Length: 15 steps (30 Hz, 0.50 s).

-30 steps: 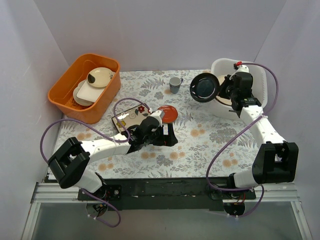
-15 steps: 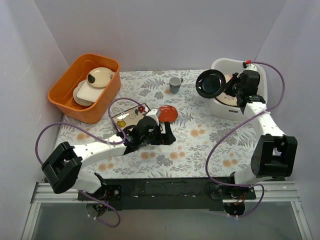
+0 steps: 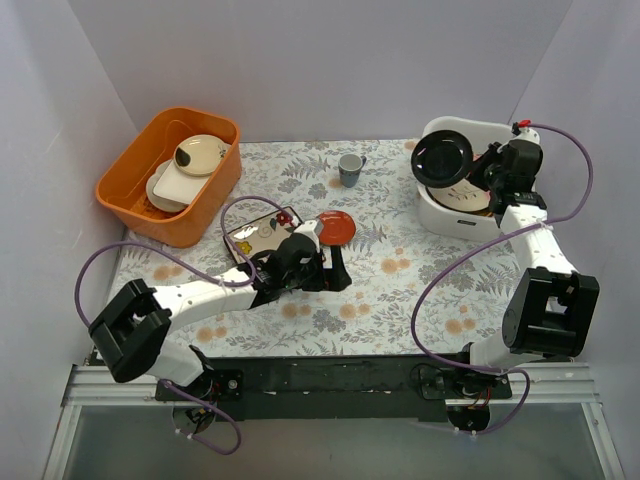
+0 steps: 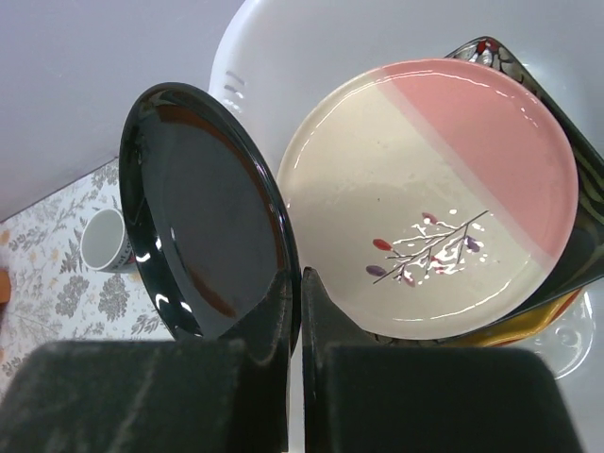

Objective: Place the plates into the plastic bin on the countertop
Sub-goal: Place the plate in the plastic bin.

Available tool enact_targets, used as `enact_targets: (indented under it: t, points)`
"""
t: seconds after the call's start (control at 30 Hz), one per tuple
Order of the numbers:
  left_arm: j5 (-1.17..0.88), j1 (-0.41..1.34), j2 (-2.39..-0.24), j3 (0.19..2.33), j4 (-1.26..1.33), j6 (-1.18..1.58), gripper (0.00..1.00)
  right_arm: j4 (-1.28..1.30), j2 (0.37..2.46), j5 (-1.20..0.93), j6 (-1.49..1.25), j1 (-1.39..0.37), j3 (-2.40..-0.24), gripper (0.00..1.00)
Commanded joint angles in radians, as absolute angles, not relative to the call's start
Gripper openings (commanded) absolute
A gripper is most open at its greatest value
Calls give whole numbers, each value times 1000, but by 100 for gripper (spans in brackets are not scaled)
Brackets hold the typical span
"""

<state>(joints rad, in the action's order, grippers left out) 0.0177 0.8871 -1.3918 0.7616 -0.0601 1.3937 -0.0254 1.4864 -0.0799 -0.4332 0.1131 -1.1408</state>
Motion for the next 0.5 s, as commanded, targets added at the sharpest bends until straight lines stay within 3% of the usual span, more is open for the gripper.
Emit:
enact_targets:
  t: [0.0, 0.47]
  points:
    - [2, 891, -1440, 817, -52, 1370, 98, -109, 1465, -97, -456, 144, -1144, 1]
    - [-78, 891, -1531, 876, -34, 1327, 98, -114, 1442, -5, -440, 190, -1112, 1]
